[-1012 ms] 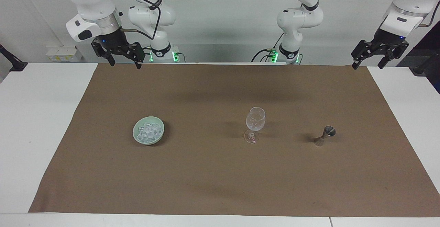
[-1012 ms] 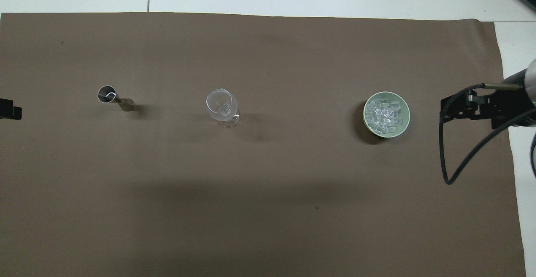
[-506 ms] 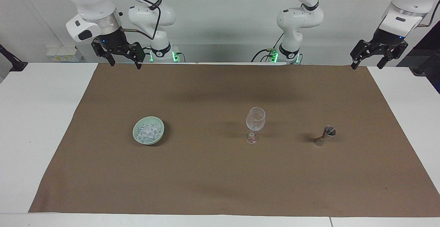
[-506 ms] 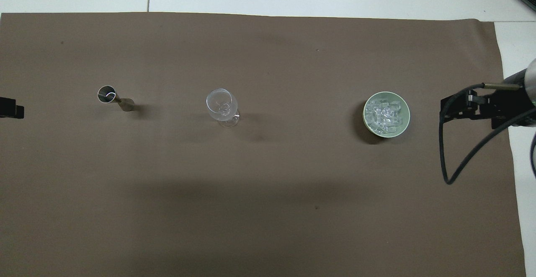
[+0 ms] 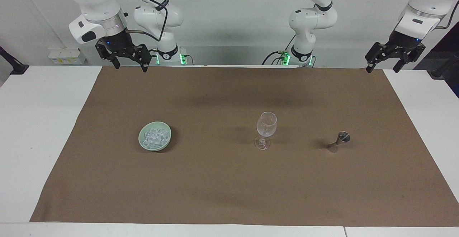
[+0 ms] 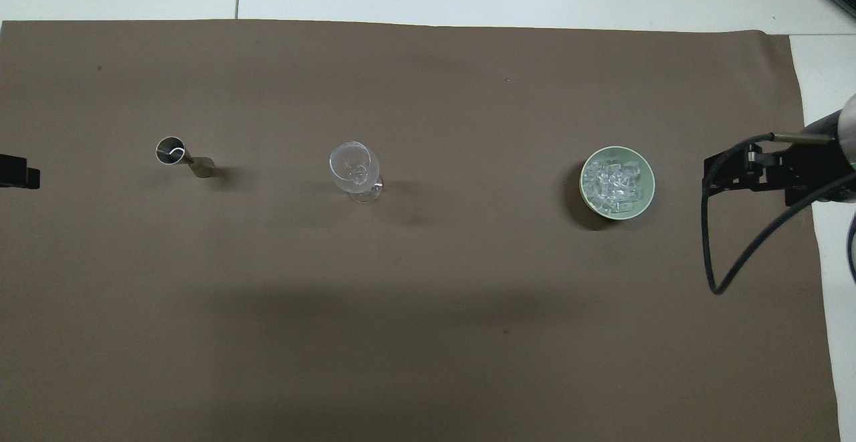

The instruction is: Pour wine and add ice with both arms

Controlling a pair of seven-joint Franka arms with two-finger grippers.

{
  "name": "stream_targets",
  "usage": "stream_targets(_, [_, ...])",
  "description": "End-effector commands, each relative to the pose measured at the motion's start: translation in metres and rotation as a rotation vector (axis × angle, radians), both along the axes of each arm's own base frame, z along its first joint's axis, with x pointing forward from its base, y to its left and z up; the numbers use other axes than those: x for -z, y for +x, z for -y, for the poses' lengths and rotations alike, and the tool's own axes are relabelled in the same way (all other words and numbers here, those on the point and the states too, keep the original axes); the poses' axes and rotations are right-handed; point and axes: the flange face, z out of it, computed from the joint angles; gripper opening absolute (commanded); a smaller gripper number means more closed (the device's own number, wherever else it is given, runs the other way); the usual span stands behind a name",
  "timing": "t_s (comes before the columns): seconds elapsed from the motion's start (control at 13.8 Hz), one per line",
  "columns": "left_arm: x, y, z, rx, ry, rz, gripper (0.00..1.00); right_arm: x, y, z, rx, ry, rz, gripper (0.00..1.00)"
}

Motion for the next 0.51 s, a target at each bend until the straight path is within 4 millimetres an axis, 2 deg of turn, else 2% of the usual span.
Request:
stream_targets(0.0, [-0.0056,0.0023,-0.001,0.006,-0.003,0.019,1.0,-0.0017,0.0023,0.0029,-0.011,0.022,-0.002,1.0])
stream_targets(0.22, [0.0016,0.0067,-0.0057,-0.004,0.006,0.002,1.0,-0.0017,0.0023,0.0029,-0.011,0.022,-0.002,1.0])
stream_targets(0.43, [0.0036,0.0055,-0.0018,-0.003,0.008,-0.013,1.0,-0.0017,0.0023,0.0019,-0.013,0.024,-0.002,1.0])
